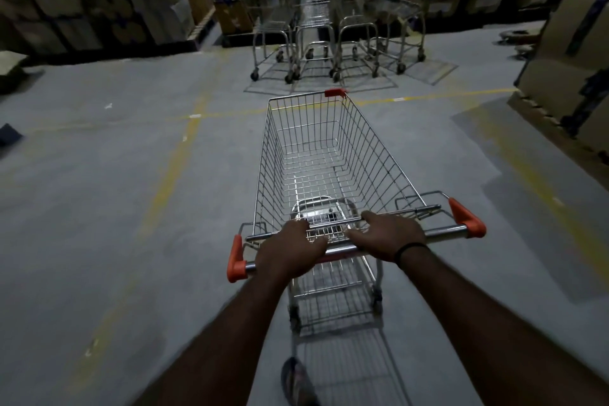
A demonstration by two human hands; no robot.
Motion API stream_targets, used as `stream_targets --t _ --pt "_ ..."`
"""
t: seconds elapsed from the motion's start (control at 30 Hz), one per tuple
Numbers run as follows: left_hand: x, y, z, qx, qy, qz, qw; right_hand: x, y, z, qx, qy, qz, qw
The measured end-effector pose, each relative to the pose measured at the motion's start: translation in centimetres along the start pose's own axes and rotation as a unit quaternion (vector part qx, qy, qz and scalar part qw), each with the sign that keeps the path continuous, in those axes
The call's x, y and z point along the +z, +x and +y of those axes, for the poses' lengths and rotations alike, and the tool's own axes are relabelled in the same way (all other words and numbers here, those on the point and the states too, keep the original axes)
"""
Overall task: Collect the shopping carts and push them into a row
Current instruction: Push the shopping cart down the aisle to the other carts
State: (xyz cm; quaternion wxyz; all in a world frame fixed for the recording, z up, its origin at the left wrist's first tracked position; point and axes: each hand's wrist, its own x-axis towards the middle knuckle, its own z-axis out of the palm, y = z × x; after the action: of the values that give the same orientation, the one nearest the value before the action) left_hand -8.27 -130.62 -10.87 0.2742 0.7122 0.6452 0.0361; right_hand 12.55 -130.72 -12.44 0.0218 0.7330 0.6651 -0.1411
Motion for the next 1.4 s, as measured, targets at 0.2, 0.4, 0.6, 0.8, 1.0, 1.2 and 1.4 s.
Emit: stream_targets --t 0.2,0.4,0.6,0.8,1.0,1.2,1.4 --pt "-2.0 8.3 -0.1 -0.007 -0.018 -0.024 1.000 -2.1 8.3 -0.5 -0.013 -0.010 0.006 1.000" --pt "-4.6 16.9 -1.0 -0.019 -0.014 -0.015 1.000 -4.4 16.9 -2.2 -0.018 -0.012 -0.008 1.000" --pt "-7.8 24.6 -2.6 -0.020 -0.008 -0.004 1.000 -6.2 24.9 -4.3 -0.026 0.000 -0.006 1.000" --pt "-10.9 31.2 -4.2 -0.018 0.009 0.030 0.999 -7.7 32.0 -6.9 -0.031 0.008 0.020 0.999" --pt "-14.2 38.6 -5.3 -0.030 0.007 0.066 0.997 -9.1 40.4 -8.9 -0.052 0.002 0.043 0.998" --pt "-18.0 47.3 -5.7 -0.050 0.025 0.096 0.994 -11.1 50.8 -10.4 -0.087 0.003 0.062 0.994" --pt "-21.4 55.3 -5.9 -0.094 0.040 0.132 0.986 -13.3 60.4 -12.5 -0.114 -0.037 0.060 0.991"
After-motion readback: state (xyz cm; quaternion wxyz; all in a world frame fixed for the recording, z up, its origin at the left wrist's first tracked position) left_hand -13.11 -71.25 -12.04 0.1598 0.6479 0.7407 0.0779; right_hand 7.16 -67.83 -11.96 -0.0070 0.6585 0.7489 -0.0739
